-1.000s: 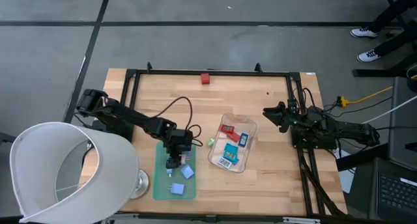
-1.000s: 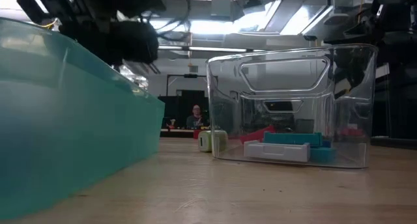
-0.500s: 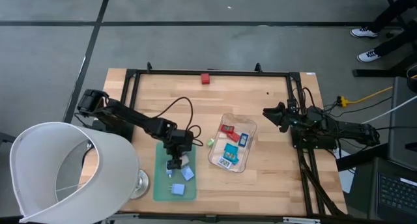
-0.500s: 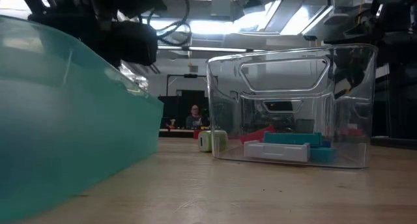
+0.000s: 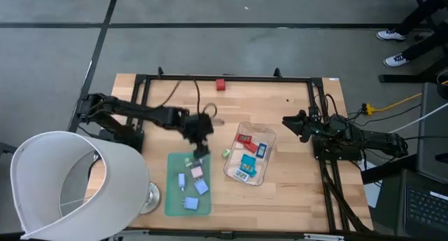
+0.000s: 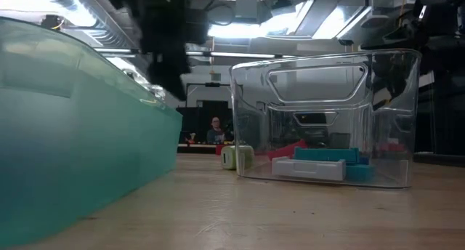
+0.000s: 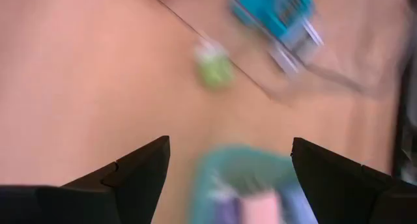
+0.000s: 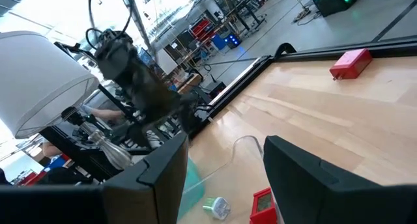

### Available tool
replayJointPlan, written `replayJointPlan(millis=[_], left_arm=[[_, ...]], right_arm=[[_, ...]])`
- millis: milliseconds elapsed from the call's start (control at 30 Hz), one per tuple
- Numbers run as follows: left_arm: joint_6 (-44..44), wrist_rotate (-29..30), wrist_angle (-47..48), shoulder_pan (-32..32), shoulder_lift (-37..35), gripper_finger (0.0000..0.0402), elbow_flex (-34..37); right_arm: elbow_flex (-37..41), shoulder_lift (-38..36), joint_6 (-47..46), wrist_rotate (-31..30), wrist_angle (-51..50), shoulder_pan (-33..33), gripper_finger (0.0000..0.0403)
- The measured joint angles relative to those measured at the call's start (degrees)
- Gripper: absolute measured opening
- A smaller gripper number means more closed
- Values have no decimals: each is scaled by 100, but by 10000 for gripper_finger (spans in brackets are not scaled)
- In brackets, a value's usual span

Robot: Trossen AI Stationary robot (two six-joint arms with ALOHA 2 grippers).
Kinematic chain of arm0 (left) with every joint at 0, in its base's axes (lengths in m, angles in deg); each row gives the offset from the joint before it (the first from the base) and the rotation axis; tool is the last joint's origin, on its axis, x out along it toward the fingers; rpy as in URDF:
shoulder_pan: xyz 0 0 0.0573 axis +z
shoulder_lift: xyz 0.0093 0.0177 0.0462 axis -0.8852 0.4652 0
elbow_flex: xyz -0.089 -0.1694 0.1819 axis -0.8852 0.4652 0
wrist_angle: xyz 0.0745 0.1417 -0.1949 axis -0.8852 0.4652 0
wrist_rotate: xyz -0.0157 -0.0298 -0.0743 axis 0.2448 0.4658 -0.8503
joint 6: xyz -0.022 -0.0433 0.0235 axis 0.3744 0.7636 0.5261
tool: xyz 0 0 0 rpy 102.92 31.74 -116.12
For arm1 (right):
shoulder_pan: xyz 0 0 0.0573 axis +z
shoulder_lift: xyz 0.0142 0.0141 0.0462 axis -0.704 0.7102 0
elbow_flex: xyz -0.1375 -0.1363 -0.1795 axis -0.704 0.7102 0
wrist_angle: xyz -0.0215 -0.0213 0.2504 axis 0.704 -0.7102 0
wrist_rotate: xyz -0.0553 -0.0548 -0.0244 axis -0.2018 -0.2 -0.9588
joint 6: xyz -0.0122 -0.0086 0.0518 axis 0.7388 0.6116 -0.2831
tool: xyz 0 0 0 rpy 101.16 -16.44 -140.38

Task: Pick & Place Office items
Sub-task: Put the red charger adapter into the green bin

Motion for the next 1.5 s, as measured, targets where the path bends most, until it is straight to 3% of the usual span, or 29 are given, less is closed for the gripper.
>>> replayJointPlan(millis=[267, 400, 533, 700, 933, 1133, 1267, 1500], left_arm=[[-1180, 882, 80, 1448, 2, 314, -464], [-48, 1404, -33, 2333, 73, 313, -697], [819, 1429, -31, 2972, 240, 308, -986], [983, 1532, 134, 3104, 817, 306, -1738], [1211, 2461, 1600, 3129, 2302, 306, -3277], [1510, 2017, 1899, 3328, 3365, 306, -4163], [1752, 1263, 1553, 3379, 3852, 309, -4600], [2106, 1203, 1389, 3455, 4244, 337, -5128]], right_arm=[[0, 0, 4, -2, 3, 0, 200], [0, 0, 4, -37, 5, 0, 200], [0, 0, 6, -80, 44, 0, 200], [0, 0, 7, -339, 46, 0, 200], [0, 0, -56, -444, 72, 0, 200], [0, 0, -107, -441, 70, 0, 200], [0, 0, 3, -430, 69, 0, 200], [0, 0, -35, -275, 63, -4, 201]])
